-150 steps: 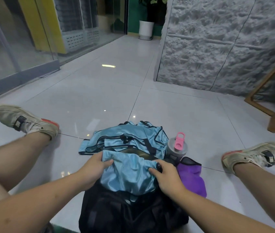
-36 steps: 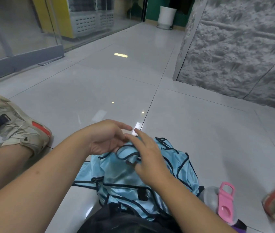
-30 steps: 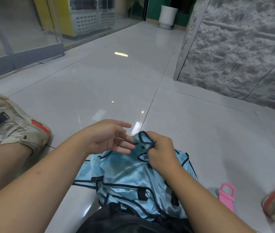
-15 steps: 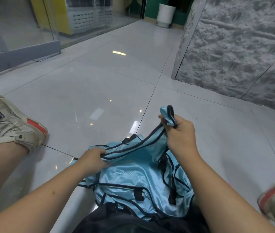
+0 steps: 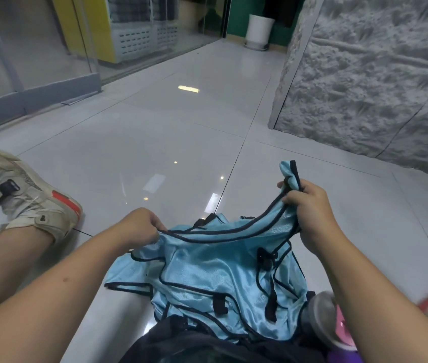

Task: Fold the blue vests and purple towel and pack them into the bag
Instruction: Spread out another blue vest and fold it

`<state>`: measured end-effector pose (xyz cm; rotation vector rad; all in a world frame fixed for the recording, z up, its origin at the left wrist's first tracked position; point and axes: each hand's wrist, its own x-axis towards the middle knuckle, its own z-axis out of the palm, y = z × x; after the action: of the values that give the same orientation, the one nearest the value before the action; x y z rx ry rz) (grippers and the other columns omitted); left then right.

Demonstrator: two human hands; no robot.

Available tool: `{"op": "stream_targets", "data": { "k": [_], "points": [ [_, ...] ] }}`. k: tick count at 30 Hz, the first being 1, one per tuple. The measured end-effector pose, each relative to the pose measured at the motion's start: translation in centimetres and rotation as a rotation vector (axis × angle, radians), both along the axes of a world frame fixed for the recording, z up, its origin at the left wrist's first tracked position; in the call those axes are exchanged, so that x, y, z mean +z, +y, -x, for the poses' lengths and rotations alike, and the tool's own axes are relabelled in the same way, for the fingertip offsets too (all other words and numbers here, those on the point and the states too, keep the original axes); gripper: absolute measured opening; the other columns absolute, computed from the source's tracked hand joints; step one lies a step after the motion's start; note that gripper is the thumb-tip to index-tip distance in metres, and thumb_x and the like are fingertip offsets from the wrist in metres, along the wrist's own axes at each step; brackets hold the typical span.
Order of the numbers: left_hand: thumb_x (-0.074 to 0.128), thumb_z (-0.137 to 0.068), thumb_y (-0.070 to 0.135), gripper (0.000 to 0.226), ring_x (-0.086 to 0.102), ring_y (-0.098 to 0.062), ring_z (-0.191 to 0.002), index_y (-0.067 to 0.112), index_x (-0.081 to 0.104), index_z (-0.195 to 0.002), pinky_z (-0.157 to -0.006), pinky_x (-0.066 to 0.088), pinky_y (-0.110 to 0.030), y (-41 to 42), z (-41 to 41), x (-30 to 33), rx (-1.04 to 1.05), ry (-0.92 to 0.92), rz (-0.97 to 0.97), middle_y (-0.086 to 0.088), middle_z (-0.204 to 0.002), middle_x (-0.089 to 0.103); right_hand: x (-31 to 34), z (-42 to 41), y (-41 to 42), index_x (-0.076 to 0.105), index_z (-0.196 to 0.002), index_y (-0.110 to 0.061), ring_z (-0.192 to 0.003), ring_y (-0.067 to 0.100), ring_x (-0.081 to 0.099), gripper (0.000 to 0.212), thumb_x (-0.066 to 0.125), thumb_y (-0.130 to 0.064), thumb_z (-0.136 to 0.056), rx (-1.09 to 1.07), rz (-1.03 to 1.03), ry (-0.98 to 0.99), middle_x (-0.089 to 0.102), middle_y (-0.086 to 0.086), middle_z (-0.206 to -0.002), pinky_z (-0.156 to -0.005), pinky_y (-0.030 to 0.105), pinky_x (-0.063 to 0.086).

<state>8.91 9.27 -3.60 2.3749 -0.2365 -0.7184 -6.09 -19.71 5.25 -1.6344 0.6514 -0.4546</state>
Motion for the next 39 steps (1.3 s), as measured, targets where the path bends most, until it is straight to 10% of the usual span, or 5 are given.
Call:
{"op": "stream_targets", "data": {
  "k": [5, 20, 28, 32, 39],
  "points": [
    [0.067, -0.087, 0.004, 0.016, 0.055, -0.020, -0.063, 0.015, 0.068, -0.076, -0.051, 0.040, -0.022, 1.0, -0.1, -0.6, 0.076, -0.103, -0.123, -0.004, -0.070, 0.061, 1.6, 0.1, -0.3, 0.072, -0.096, -0.011, -0.066, 0.023, 0.056, 0.035, 0.047, 0.012, -0.085, 0.015, 0.074, 0.053, 0.059, 0.008, -0.078, -0.058, 0.033, 0.046],
    [0.059, -0.094, 0.005, 0.029, 0.055, -0.030, -0.072, 0.031, 0.066, -0.107, -0.066, 0.043, -0.040, -0.8, 0.6, 18.5, 0.145, -0.318, 0.657, -0.014, -0.092, 0.062, 9.1, 1.2, -2.7, 0.064, -0.090, 0.008, -0.073, 0.021, 0.048, 0.030, 0.066, -0.019, -0.100, 0.018, 0.287, 0.100, 0.057, 0.008, -0.076, -0.067, 0.036, 0.036],
    [0.071, -0.094, 0.006, 0.027, 0.061, -0.035, -0.081, 0.026, 0.070, -0.112, -0.079, 0.056, -0.060, -3.7, 0.1, 30.2, 0.058, -0.440, 0.853, -0.031, -0.102, 0.068, 17.8, -0.3, -2.8, 0.044, -0.069, -0.014, -0.067, 0.021, 0.035, 0.048, 0.060, -0.043, -0.103, -0.106, 0.411, -0.085, 0.038, 0.006, -0.068, -0.066, 0.038, 0.026],
    [0.069, -0.094, 0.001, 0.028, 0.059, -0.022, -0.066, 0.022, 0.067, -0.113, -0.060, 0.047, -0.034, -5.0, 1.0, 30.8, 0.010, -0.392, 0.870, -0.011, -0.080, 0.061, 18.6, -0.8, -2.2, 0.049, -0.074, -0.005, -0.067, 0.022, 0.045, 0.068, 0.037, -0.065, -0.104, -0.087, 0.335, -0.126, 0.047, 0.009, -0.070, -0.066, 0.036, 0.034],
    [0.054, -0.098, -0.001, 0.037, 0.047, -0.023, -0.064, 0.032, 0.066, -0.111, -0.057, 0.039, -0.032, -7.9, 3.2, 26.4, -0.084, -0.290, 0.809, -0.011, -0.080, 0.053, 14.9, 0.2, -0.7, 0.072, -0.094, -0.004, -0.043, 0.010, 0.043, 0.027, 0.053, -0.018, -0.108, 0.146, 0.072, -0.105, 0.059, 0.002, -0.060, -0.043, 0.020, 0.034]
  ]
}}
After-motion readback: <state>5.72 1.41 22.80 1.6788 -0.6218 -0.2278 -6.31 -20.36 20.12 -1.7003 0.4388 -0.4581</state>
